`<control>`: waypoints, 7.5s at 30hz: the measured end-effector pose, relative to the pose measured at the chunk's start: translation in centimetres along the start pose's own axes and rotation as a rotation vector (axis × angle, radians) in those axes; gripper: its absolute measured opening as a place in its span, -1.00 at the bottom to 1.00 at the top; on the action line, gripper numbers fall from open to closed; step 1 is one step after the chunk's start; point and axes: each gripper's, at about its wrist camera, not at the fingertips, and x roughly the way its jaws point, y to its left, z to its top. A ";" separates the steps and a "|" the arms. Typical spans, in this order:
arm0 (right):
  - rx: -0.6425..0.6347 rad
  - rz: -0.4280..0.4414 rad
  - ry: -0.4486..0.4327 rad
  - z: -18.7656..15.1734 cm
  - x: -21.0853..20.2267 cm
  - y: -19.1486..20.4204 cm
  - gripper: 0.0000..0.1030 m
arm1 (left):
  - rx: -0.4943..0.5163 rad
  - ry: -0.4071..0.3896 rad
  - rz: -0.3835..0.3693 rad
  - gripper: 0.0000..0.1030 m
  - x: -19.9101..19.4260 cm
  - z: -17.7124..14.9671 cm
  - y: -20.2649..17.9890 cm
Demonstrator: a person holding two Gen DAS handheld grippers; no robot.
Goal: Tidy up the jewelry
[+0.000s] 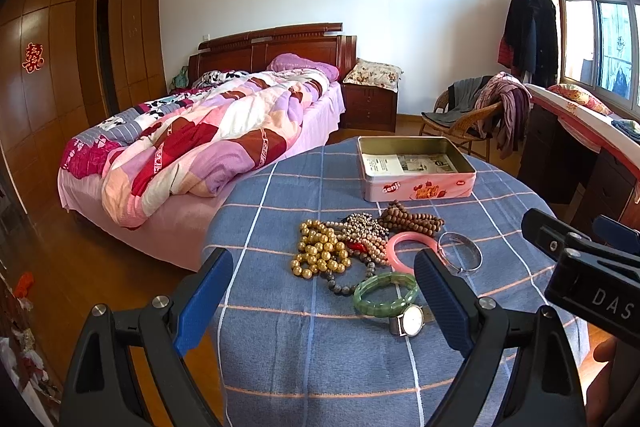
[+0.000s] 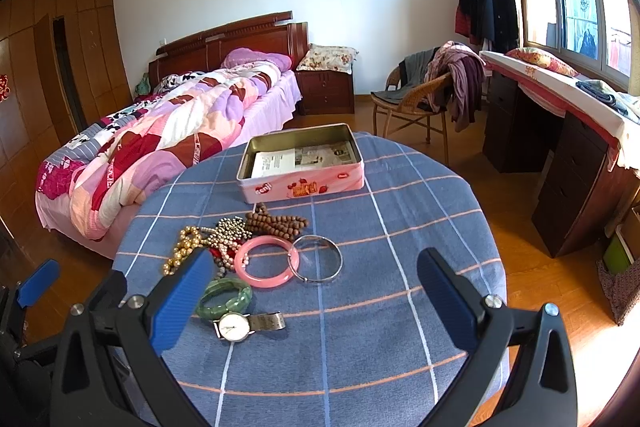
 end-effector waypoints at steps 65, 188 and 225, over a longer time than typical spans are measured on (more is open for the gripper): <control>-0.407 0.272 0.354 -6.3 10.6 7.2 0.13 | 0.010 0.121 -0.254 -0.88 9.4 2.0 4.6; 0.068 0.036 0.141 -0.5 10.3 -5.5 0.39 | 0.026 0.426 -0.310 -0.15 16.8 -1.4 -6.7; -0.109 0.133 0.349 -1.4 13.1 -1.3 0.55 | 0.150 0.204 -0.282 -0.84 13.6 1.1 -3.3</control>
